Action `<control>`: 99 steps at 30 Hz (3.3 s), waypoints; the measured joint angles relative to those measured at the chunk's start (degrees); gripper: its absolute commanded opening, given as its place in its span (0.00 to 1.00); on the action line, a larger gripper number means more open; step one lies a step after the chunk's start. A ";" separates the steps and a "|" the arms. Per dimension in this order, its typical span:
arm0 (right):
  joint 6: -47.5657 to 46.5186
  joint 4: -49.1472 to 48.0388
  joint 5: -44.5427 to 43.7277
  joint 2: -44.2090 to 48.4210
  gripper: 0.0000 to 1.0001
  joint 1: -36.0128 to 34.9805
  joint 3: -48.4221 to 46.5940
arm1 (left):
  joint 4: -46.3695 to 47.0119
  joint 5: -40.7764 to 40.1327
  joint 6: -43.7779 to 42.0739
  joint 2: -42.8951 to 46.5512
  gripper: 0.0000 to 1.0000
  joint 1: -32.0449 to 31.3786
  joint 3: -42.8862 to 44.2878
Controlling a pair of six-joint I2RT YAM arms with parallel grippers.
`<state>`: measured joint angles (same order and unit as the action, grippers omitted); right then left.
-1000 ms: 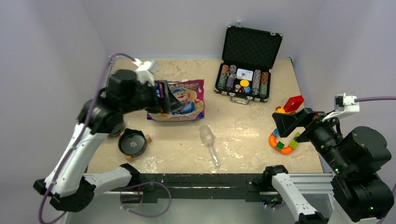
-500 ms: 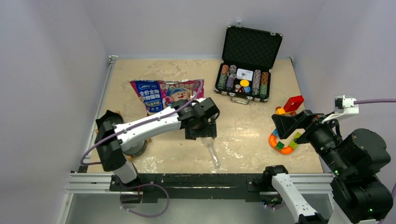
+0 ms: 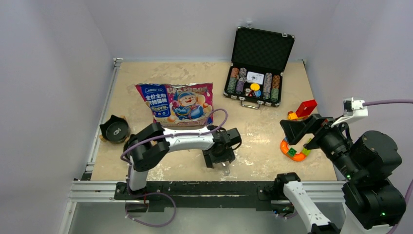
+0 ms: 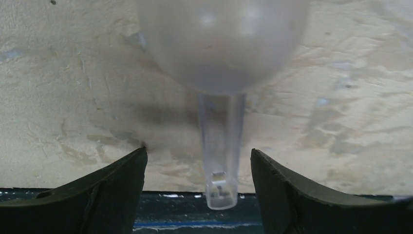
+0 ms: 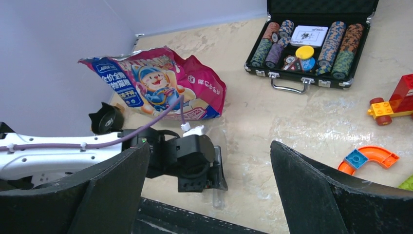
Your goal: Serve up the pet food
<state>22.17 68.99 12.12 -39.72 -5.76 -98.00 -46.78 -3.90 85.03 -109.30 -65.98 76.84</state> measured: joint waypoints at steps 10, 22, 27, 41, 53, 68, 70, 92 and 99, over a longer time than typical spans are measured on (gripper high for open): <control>0.37 0.87 0.85 0.15 0.99 0.00 0.00 | 2.32 -0.39 4.35 1.11 0.56 0.09 -5.62; 2.80 0.44 1.84 2.60 0.99 0.00 2.99 | 8.98 -2.82 6.49 25.57 0.50 11.37 -33.77; 3.48 0.20 2.69 2.64 0.99 0.00 4.52 | 6.38 -5.09 9.09 33.81 0.50 15.61 -39.89; 3.87 -1.40 4.17 2.23 0.99 0.00 6.43 | -16.85 -13.55 8.13 53.96 0.95 20.26 -33.33; 3.61 -1.33 3.93 2.19 0.99 0.00 8.57 | -32.52 -28.96 -7.50 47.98 0.89 22.77 31.15; 3.63 -3.08 3.87 1.14 0.99 0.00 8.26 | -25.97 -3.58 9.01 20.85 0.84 41.57 38.01; 3.63 -3.08 3.65 1.18 0.99 0.00 8.26 | -26.73 -2.08 11.10 19.61 0.83 42.21 37.11; 3.54 -4.37 0.76 0.17 0.99 0.00 7.56 | -25.94 0.63 8.37 17.49 0.00 50.07 29.94; 3.39 -4.35 0.81 0.63 0.99 0.02 8.26 | -19.96 0.50 -1.46 16.63 0.00 45.64 28.59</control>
<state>25.56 64.64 12.93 -39.09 -5.74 -89.73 -66.74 -3.40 83.57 -92.66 -20.34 105.43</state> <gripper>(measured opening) 0.986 0.024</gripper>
